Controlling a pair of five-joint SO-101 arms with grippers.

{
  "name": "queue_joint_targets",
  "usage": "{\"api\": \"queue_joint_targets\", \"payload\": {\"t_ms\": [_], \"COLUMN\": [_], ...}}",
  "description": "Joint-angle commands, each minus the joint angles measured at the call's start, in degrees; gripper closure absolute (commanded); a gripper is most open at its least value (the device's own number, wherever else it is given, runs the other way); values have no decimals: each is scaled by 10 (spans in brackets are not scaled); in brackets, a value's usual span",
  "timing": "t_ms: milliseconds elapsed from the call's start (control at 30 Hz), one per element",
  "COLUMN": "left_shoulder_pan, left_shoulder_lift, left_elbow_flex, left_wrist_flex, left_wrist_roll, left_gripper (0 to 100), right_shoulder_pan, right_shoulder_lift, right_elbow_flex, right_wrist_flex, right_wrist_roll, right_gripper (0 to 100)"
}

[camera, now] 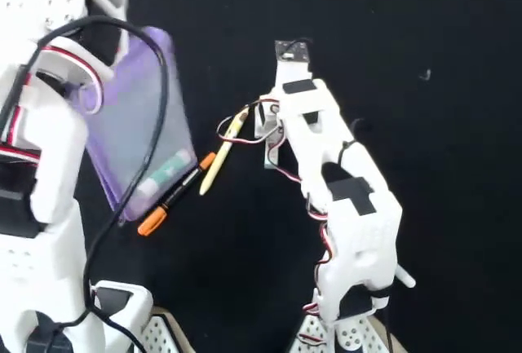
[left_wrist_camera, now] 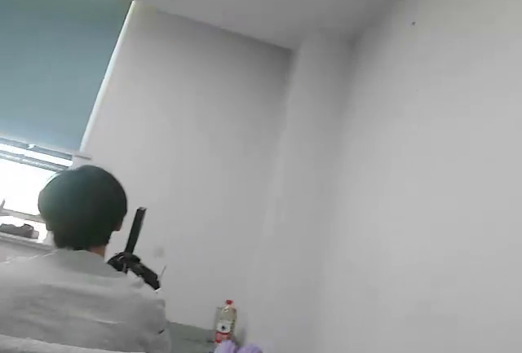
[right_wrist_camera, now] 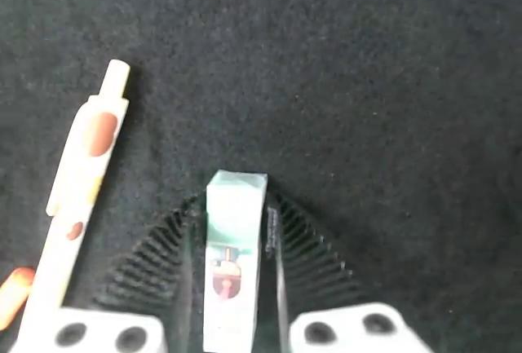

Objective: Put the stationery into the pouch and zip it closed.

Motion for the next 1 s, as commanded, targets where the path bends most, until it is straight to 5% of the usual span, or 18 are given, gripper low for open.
{"api": "queue_joint_targets", "payload": {"t_ms": [0, 333, 567, 800, 967], "left_shoulder_pan": [-33, -35, 32, 36, 35], "left_shoulder_lift": [-9, -23, -101, -147, -163], "left_elbow_flex": [-2, -4, -2, 79, 165], "left_wrist_flex": [38, 86, 91, 85, 16], "left_wrist_roll": [0, 4, 35, 35, 35], "left_gripper": [970, 970, 970, 970, 970], "right_shoulder_pan": [11, 43, 47, 7, -57], "right_shoulder_lift": [-7, -104, -291, -521, -639], "right_elbow_flex": [-29, 4, 131, 302, 392], "right_wrist_flex": [-9, -33, -118, -256, -330], "right_wrist_roll": [6, 6, 6, 6, 73], "right_gripper": [988, 988, 988, 988, 988]}}
